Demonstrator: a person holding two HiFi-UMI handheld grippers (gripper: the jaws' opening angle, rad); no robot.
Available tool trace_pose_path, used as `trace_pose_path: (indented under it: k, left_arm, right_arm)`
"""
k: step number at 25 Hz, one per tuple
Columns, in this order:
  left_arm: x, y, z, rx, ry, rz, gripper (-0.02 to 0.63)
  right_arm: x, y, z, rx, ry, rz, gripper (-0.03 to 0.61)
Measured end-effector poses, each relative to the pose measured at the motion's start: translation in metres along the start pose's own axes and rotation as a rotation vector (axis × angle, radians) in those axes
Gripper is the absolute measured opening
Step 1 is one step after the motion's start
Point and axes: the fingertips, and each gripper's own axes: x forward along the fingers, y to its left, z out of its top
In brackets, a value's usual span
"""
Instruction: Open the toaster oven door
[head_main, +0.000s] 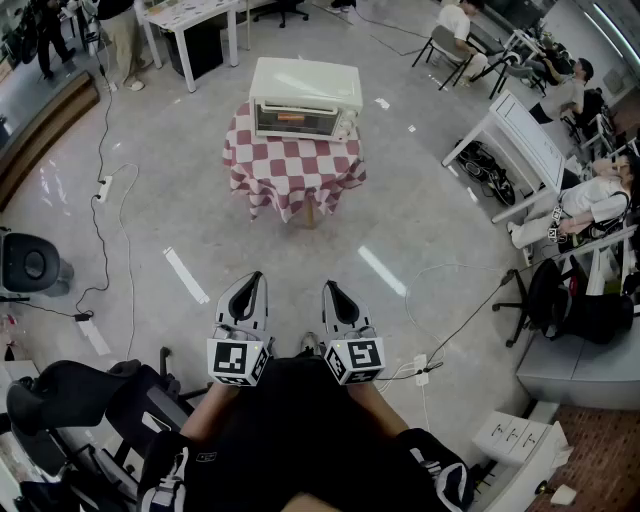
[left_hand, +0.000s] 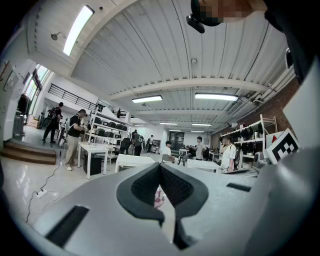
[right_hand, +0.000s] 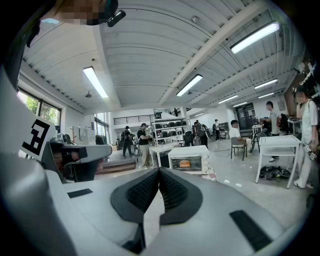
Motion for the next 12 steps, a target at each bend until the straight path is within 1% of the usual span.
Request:
trace_pose_path:
  k: [4, 7, 12]
  left_arm:
    - [-0.002, 0.003, 0.0, -0.004, -0.001, 0.0, 0.008]
    - [-0.006, 0.005, 0.001, -0.01, -0.002, -0.004, 0.008]
    - [-0.015, 0.014, -0.002, -0.02, 0.0, -0.012, 0.009]
  right_arm:
    - [0.0, 0.0, -0.006, -0.003, -0.011, -0.012, 0.023]
    - [-0.001, 0.006, -0.005, 0.0, -0.01, -0.011, 0.023]
    - [0.0, 0.019, -0.001, 0.016, -0.036, -0.01, 0.023]
